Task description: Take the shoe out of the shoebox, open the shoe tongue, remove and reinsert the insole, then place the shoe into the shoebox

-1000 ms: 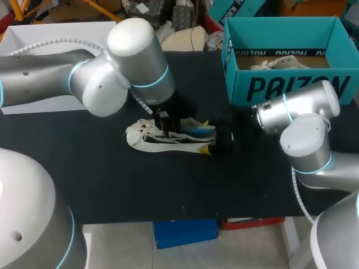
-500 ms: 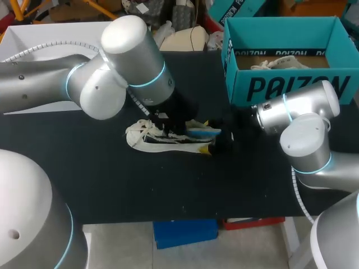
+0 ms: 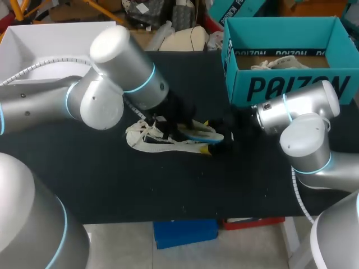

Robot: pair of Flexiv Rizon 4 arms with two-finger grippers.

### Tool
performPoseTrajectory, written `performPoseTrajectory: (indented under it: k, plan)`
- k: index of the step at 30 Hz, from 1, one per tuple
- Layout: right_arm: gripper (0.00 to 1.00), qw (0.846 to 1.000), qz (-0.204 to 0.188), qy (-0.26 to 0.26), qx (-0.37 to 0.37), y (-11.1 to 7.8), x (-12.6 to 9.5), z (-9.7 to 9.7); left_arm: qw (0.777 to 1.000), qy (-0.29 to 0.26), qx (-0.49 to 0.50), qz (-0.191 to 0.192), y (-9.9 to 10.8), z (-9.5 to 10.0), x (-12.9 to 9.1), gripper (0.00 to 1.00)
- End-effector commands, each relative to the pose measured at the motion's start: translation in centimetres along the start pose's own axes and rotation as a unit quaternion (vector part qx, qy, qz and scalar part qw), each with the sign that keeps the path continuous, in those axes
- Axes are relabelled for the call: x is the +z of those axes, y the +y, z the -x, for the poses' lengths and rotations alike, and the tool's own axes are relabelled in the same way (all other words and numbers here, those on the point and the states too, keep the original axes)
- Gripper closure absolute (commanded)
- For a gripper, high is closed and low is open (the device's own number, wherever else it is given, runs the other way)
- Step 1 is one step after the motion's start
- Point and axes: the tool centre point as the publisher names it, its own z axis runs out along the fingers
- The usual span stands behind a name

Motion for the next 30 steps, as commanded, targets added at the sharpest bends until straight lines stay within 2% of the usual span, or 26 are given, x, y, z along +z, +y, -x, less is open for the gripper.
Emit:
performPoseTrajectory:
  k: [1,12,13,15,18,20,22,27,30]
  plan:
    - [1.0,1.0,-0.001,0.0,0.001,-0.3,0.5,0.0,1.0,-0.012,0.02,0.006,-0.6,-0.2,0.4,0.53]
    - [1.0,1.0,-0.001,0.0,0.001,-0.3,0.5,0.0,0.997,-0.049,0.056,0.009,-3.0,0.5,1.6,0.56]
    - [1.0,1.0,-0.001,0.0,0.001,-0.3,0.5,0.0,0.997,-0.045,0.056,0.006,-3.3,0.5,1.7,0.61]
    - [1.0,1.0,-0.001,0.0,0.001,-0.3,0.5,0.0,0.997,-0.05,0.06,0.011,-3.6,0.6,1.9,0.62]
    - [1.0,1.0,-0.001,0.0,0.001,-0.3,0.5,0.0,0.997,-0.054,0.055,0.011,-3.7,0.7,1.8,0.68]
    - [1.0,1.0,-0.001,0.0,0.001,-0.3,0.5,0.0,0.997,-0.056,0.049,0.013,-3.6,0.9,1.7,0.77]
    - [1.0,1.0,-0.001,0.0,0.001,-0.3,0.5,0.0,0.997,-0.06,0.043,0.014,-3.6,1.0,1.5,1.0]
    - [1.0,1.0,-0.001,0.0,0.001,-0.3,0.5,0.0,0.997,-0.068,0.043,0.01,-4.2,0.9,0.5,1.0]
    - [1.0,1.0,-0.001,0.0,0.001,-0.3,0.5,0.0,0.996,-0.069,0.046,-0.011,-4.7,0.6,-1.2,1.0]
